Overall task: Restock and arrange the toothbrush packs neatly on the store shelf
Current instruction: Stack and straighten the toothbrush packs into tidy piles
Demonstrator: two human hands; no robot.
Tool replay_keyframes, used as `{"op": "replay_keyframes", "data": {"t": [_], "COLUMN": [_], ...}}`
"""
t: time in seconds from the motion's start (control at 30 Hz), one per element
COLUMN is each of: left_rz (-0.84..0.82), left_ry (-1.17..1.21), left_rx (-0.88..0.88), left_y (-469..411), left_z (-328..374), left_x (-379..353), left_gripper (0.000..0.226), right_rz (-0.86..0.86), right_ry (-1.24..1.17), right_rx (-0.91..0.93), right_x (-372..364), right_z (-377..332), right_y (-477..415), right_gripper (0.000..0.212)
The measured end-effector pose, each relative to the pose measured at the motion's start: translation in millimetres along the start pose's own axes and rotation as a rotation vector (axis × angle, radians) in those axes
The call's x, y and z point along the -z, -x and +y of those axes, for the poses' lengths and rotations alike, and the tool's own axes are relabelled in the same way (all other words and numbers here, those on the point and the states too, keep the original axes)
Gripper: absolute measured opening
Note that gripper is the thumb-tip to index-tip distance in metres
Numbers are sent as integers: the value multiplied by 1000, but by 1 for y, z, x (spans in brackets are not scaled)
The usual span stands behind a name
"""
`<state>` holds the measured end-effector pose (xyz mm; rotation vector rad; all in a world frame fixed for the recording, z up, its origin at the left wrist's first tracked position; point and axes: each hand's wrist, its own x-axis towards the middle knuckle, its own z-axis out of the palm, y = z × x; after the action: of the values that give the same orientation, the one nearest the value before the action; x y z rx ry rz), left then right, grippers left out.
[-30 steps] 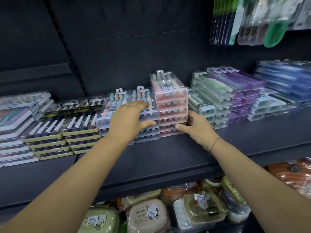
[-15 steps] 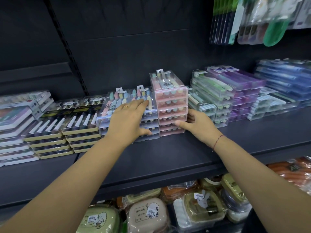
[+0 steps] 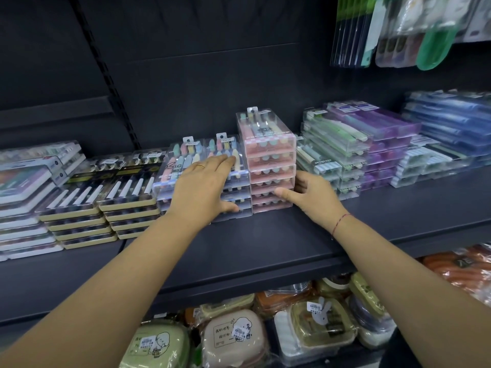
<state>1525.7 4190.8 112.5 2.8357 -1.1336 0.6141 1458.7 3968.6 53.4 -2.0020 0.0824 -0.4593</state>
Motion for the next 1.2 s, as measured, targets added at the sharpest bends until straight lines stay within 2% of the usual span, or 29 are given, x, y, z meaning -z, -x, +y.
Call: {"op": "replay_keyframes", "data": {"t": [0.1, 0.2, 0.4, 0.73, 0.9, 1.2], "left_rz": [34, 93, 112, 73, 83, 118], "left_ry": [-51, -115, -121, -91, 6, 11], "left_rx": [7, 15, 4, 10, 48, 63], "left_y": [3, 7, 6, 7, 0, -3], "left_z": [1, 1, 0, 1, 7, 10], "left_x": [-2, -7, -10, -7, -4, -9], "left_gripper": [108, 111, 103, 100, 91, 87], "right_rz": [-57, -69, -71, -58, 2, 3], "right_ry": [106, 149, 43, -26, -75, -31], "right_rx": [-10, -19, -43, -43, -38, -23], "right_x": [-4, -10, -4, -2, -2, -1], "right_z": [-1, 0, 6, 9, 7, 3], "right_y": [4, 5, 5, 5, 4, 5], "right_gripper": [62, 70, 58, 53, 32, 36]}}
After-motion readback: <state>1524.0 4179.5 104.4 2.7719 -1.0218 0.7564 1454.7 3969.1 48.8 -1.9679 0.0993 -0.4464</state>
